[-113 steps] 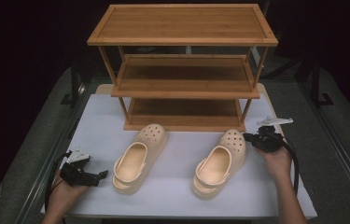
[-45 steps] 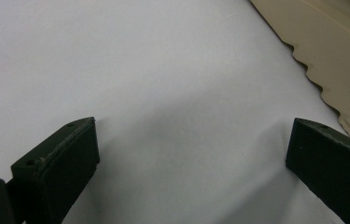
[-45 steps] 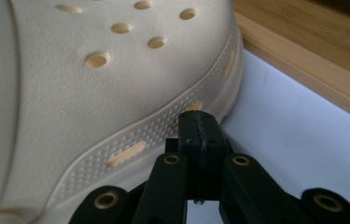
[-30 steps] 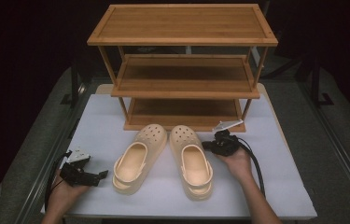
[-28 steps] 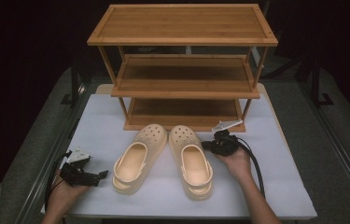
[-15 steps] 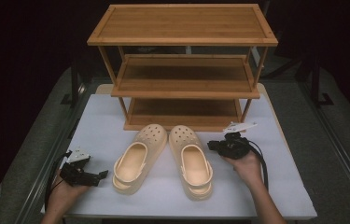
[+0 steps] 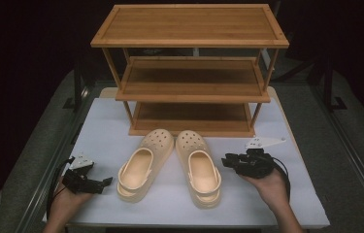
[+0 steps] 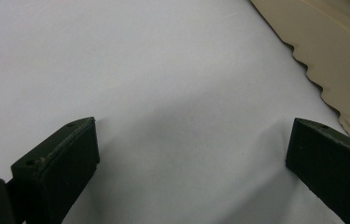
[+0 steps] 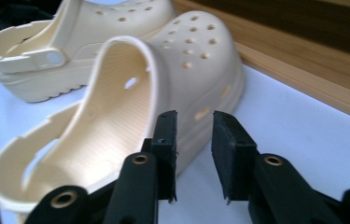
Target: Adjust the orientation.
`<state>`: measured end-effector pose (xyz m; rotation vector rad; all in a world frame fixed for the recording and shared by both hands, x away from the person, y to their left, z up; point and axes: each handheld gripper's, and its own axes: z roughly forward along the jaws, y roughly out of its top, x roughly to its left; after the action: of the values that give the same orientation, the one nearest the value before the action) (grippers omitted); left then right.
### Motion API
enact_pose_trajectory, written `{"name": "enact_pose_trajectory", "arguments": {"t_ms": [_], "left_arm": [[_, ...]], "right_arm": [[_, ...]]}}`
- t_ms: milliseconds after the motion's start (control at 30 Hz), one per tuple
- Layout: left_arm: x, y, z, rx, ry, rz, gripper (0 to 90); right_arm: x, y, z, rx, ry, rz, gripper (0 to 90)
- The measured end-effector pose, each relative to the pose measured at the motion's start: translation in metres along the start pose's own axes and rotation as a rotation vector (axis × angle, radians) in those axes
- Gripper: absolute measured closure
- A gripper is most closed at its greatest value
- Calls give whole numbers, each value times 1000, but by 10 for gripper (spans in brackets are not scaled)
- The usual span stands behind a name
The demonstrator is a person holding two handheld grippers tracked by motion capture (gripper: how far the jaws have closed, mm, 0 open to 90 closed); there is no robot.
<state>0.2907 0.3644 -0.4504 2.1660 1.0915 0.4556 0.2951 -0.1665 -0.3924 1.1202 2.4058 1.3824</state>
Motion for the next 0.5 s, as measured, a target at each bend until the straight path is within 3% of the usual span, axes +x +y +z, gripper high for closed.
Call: {"name": "enact_pose_trajectory", "arguments": {"t_ms": [233,500], "left_arm": [[0,0,0,0,0,0,19],[0,0,0,0,0,0,19]], "right_arm": [[10,8,13,7,38,-14,648],[12,17,37,33,41,-17,599]]}}
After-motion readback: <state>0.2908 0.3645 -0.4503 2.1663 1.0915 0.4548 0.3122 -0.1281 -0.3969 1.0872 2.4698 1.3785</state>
